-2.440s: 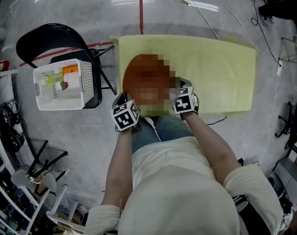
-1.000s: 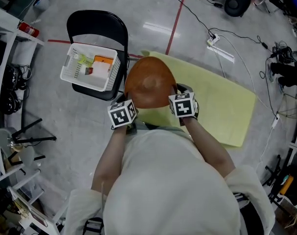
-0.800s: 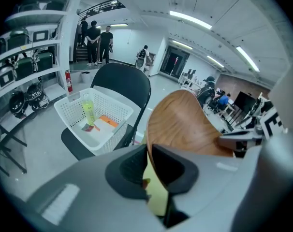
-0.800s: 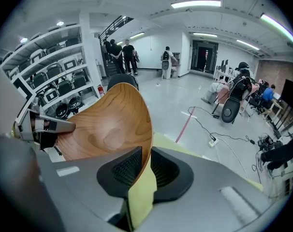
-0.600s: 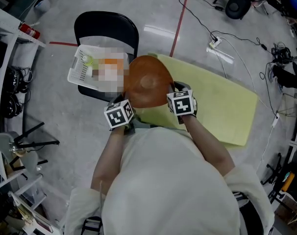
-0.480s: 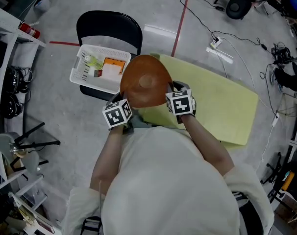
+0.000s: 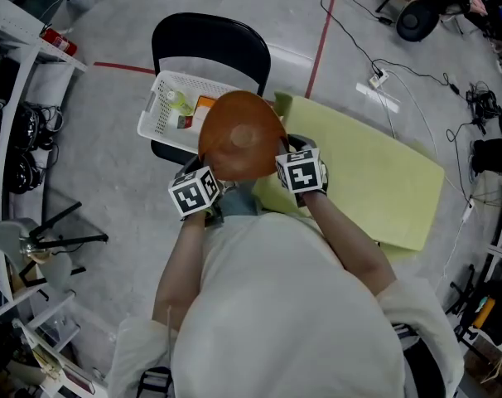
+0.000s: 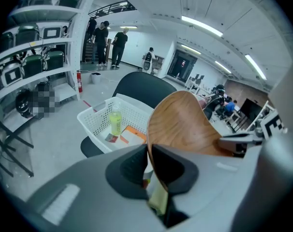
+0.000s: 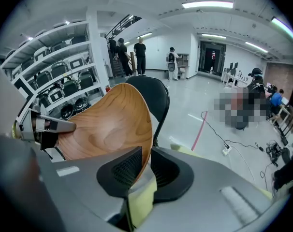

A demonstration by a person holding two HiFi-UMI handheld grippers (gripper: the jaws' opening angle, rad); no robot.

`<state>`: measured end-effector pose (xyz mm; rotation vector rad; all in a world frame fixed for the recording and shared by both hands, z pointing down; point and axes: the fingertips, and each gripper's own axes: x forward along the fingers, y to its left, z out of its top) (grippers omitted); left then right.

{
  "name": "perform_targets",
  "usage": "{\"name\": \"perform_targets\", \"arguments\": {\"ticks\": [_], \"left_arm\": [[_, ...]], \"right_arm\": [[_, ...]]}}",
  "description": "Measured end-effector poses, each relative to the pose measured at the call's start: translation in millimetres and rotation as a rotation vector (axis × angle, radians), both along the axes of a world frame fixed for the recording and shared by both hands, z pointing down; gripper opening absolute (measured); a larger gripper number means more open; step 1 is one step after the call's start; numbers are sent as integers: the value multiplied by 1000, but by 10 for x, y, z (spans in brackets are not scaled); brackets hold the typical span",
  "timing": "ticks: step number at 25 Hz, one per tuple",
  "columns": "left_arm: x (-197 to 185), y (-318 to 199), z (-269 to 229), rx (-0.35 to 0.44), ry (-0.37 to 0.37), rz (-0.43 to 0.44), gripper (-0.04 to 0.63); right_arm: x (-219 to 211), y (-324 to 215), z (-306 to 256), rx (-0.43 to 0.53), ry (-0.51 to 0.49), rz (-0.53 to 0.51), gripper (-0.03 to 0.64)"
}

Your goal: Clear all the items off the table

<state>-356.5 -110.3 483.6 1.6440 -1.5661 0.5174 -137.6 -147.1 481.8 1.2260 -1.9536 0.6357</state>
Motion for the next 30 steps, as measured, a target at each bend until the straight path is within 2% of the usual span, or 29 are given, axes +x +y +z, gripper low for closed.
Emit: {"name": "perform_targets", "arguments": {"ticks": [15, 30], "left_arm": [[-857, -188, 168, -43, -2, -56, 35], [-1257, -596, 552, -109, -11, -21, 35]], "right_arm": [[-896, -323, 176, -40, 2, -69, 57], [-1269, -649, 649, -122, 21, -54, 58]]}}
